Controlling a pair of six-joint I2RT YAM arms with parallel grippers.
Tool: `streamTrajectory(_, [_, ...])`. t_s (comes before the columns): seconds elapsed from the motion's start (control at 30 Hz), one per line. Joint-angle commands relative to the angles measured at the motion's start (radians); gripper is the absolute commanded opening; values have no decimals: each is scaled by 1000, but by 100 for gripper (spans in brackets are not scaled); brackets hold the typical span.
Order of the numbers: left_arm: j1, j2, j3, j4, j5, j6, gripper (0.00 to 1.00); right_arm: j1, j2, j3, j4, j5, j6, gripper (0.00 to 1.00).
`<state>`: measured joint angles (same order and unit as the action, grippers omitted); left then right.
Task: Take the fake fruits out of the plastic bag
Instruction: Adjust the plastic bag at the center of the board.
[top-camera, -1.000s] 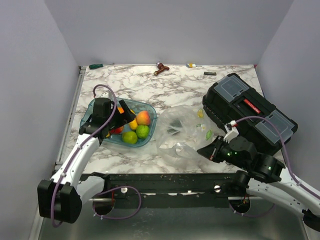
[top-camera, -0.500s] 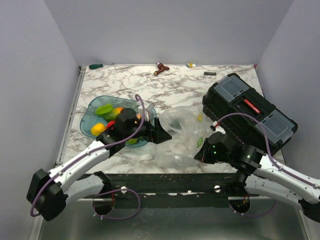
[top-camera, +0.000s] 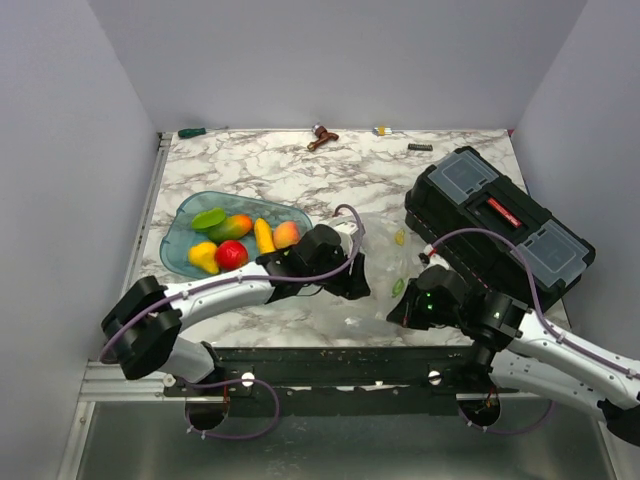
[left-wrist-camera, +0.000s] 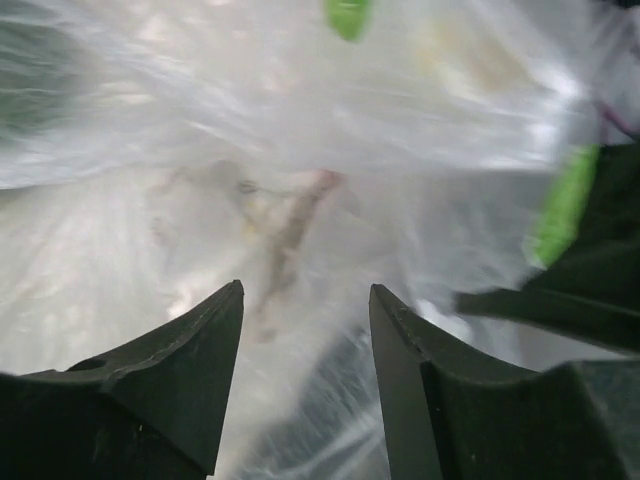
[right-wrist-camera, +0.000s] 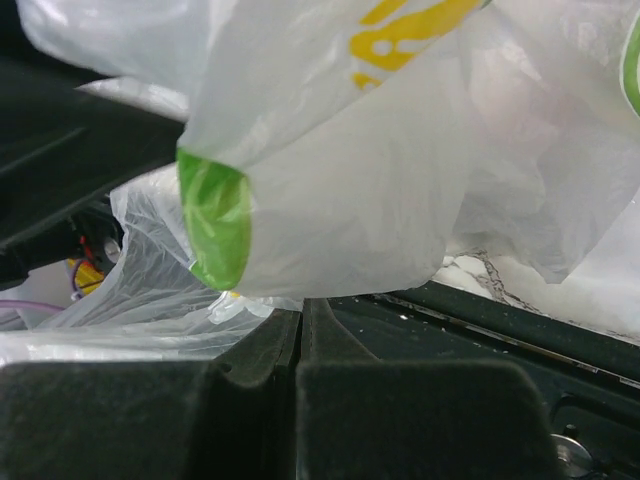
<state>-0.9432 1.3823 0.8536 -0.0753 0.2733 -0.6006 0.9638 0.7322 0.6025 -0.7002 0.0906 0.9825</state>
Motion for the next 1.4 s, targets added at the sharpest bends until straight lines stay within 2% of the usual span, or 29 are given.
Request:
streamTrajectory(0.0, [-4, 98, 56, -46, -154, 43, 51, 1, -50, 9, 6, 2, -6, 1])
streamTrajectory(0.17, [-11, 215, 139, -106, -160, 70, 50, 1, -60, 16, 10, 1, -6, 1])
streamTrajectory(0.3, [-8, 288, 237, -233, -308, 70, 52, 2, -42, 16, 14, -4, -13, 1])
streamTrajectory(0.43, [26, 319, 306, -271, -389, 73, 62, 2, -33, 18, 15, -13, -21, 1])
streamTrajectory(0.63, [140, 412, 432, -321, -362, 115, 65, 1, -67, 23, 5, 1, -24, 1])
streamTrajectory(0.77, [160, 407, 464, -319, -402, 144, 69, 1, -95, 20, -18, 13, -24, 1])
streamTrajectory(0.87, [176, 405, 487, -324, -377, 149, 69, 2, -109, 12, -13, 15, -23, 1])
streamTrajectory(1.07, [138, 234, 326, -193, -274, 140, 68, 2, -99, 18, -9, 18, -30, 1])
streamTrajectory(1.37, [130, -87, 77, -44, 73, 74, 72, 1, -76, -11, 23, 20, -48, 1])
